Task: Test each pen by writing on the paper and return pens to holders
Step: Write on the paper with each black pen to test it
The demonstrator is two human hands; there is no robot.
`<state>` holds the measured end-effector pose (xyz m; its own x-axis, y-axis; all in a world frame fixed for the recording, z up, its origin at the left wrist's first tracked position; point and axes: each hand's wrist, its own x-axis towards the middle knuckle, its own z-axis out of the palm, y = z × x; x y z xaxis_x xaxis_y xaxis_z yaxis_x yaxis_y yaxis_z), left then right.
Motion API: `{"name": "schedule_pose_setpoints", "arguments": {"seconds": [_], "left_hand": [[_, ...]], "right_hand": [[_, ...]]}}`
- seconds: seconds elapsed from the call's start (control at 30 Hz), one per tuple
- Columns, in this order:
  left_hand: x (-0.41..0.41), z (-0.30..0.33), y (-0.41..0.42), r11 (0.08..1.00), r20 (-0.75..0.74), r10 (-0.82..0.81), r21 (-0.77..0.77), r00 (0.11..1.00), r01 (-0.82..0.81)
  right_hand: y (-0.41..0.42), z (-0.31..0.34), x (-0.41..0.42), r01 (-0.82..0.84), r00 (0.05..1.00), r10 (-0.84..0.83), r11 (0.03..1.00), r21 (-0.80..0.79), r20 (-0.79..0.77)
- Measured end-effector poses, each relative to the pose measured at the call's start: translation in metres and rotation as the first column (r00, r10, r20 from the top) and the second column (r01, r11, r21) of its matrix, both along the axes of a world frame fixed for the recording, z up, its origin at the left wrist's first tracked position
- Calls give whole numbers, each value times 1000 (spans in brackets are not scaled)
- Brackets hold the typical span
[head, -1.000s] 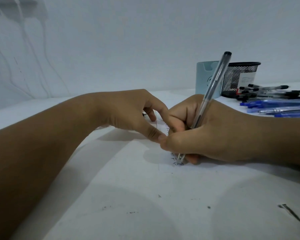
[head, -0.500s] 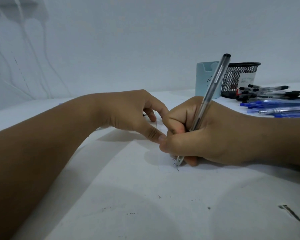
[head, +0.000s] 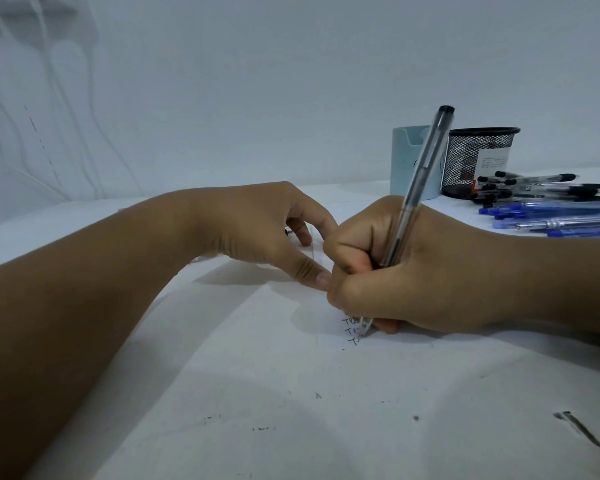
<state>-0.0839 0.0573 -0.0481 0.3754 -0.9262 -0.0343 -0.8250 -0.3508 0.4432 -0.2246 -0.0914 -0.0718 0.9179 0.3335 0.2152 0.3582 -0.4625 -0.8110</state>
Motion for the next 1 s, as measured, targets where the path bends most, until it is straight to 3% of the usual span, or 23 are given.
{"name": "schedule_pose_setpoints", "arguments": {"seconds": [1.0], "left_hand": [[-1, 0, 0, 1000, -12, -2, 1, 1000, 2]], "right_hand": [[-3, 3, 2, -32, 999, 32, 999, 7, 8]]}}
